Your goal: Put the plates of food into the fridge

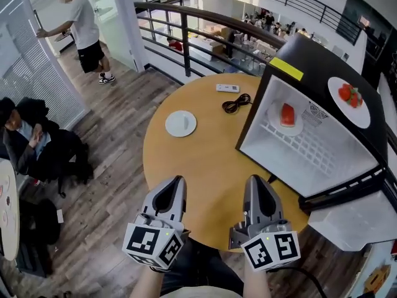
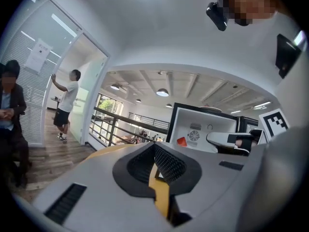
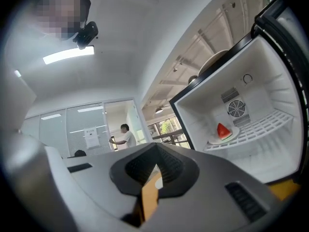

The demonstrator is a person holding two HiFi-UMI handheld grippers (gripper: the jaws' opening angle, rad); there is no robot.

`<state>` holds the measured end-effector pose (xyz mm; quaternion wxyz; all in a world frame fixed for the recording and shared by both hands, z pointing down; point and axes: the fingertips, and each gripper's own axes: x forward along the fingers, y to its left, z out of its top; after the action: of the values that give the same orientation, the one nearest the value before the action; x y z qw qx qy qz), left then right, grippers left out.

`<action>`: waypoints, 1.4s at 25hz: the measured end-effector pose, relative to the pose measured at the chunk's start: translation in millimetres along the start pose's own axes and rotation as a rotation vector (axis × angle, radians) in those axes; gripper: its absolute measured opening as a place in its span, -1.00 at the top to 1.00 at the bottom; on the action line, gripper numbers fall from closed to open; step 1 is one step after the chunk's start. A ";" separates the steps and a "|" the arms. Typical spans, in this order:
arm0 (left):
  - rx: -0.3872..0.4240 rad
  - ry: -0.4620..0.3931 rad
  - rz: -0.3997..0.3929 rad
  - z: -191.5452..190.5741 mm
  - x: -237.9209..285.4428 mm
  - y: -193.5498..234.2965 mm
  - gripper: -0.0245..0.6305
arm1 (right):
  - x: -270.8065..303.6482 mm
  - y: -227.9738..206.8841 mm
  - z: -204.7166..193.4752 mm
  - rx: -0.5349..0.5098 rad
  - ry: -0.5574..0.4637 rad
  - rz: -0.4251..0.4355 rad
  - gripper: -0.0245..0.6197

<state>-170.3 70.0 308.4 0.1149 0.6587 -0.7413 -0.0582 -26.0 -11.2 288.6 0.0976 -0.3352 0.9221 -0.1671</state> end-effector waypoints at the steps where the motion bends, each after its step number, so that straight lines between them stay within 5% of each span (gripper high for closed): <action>1: 0.001 0.000 0.027 0.4 -5.7 10.1 0.90 | 5.1 4.1 -2.3 0.004 0.007 0.015 0.89; 7: -0.017 -0.001 0.154 4.2 -32.4 66.8 0.90 | 34.9 24.8 -15.4 0.028 0.043 0.073 0.89; 12: -0.034 -0.009 0.186 9.2 -27.2 110.1 0.90 | 62.7 36.4 -29.8 0.021 0.058 0.068 0.89; 27: -0.089 0.104 0.063 21.3 91.3 258.2 0.90 | 207.6 47.1 -73.1 0.014 0.078 -0.129 0.89; 35: -0.164 0.215 -0.002 -9.4 144.0 295.6 0.90 | 248.4 23.3 -104.1 0.051 0.139 -0.231 0.89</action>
<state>-468.0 -34.8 401.2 0.2469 0.6501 -0.7170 -0.0478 -257.9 -130.8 359.3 0.0219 -0.4243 0.8773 -0.2234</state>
